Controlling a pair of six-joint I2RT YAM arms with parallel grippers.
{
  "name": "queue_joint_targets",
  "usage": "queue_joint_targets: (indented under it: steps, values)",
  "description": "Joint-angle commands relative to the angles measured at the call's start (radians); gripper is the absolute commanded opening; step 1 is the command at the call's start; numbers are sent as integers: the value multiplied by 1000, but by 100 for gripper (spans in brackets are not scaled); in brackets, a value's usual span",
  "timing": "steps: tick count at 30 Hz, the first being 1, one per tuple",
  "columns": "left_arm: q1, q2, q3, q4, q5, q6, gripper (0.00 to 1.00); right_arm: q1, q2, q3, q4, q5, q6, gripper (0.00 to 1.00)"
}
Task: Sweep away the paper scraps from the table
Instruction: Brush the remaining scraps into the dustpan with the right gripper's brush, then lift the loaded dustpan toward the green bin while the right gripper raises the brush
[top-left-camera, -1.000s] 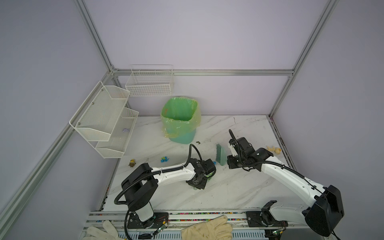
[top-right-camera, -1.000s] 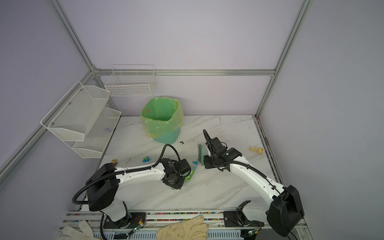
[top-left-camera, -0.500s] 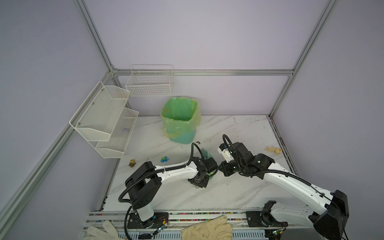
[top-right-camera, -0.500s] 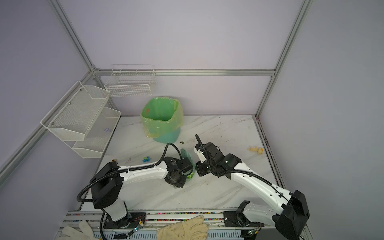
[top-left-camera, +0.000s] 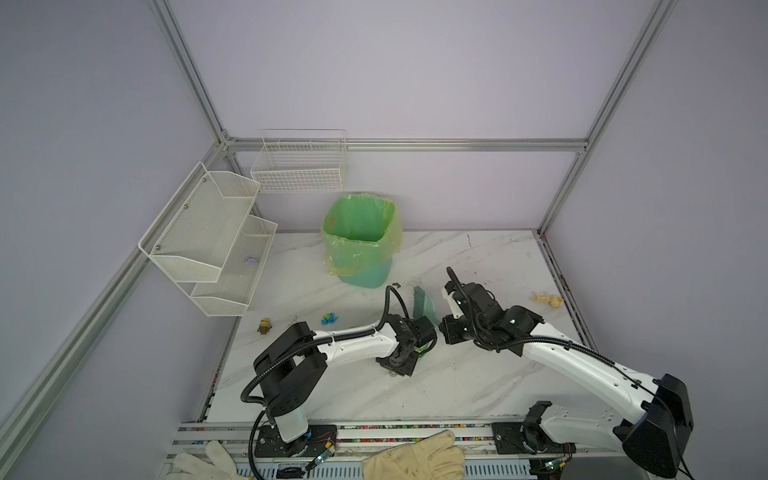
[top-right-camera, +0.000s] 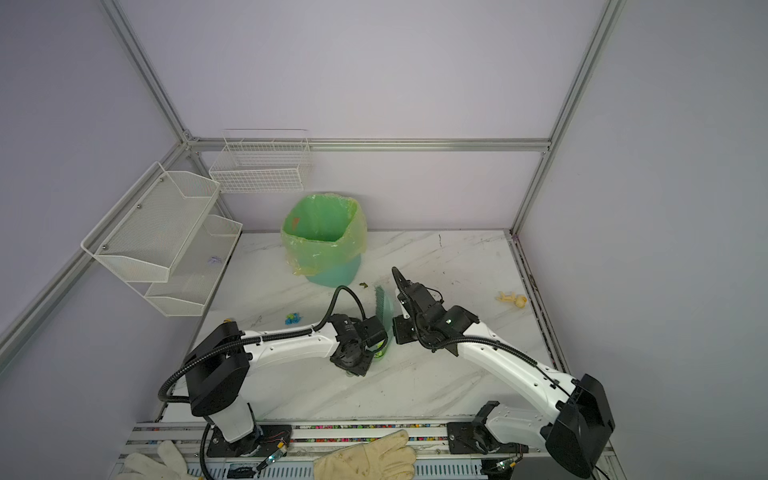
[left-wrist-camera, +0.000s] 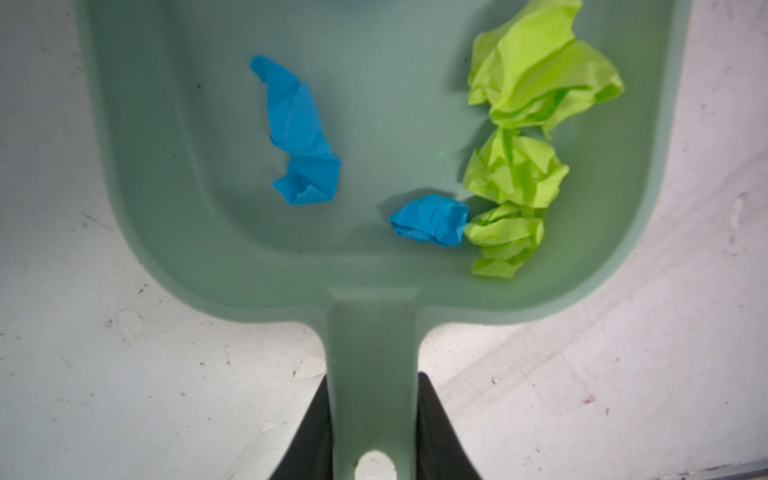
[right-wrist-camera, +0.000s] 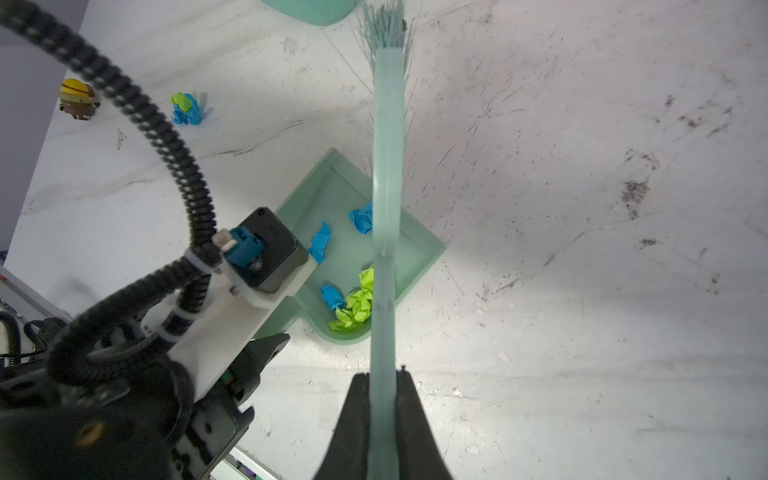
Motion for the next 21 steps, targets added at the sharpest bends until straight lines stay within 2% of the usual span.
queue_joint_targets:
  steps: [1,10,14,21]
  values:
    - [0,-19,39,-25,-23,14,0,-2,4,-28,113,-27,4,0]
    - [3,-12,51,-21,-26,25,0,-3,-19,-66,85,-156,-6,0]
    - [4,-7,60,-23,-23,32,0,-2,-62,-80,51,-215,27,0]
    - [5,4,70,-23,-22,35,0,-3,-207,-60,22,-176,99,0]
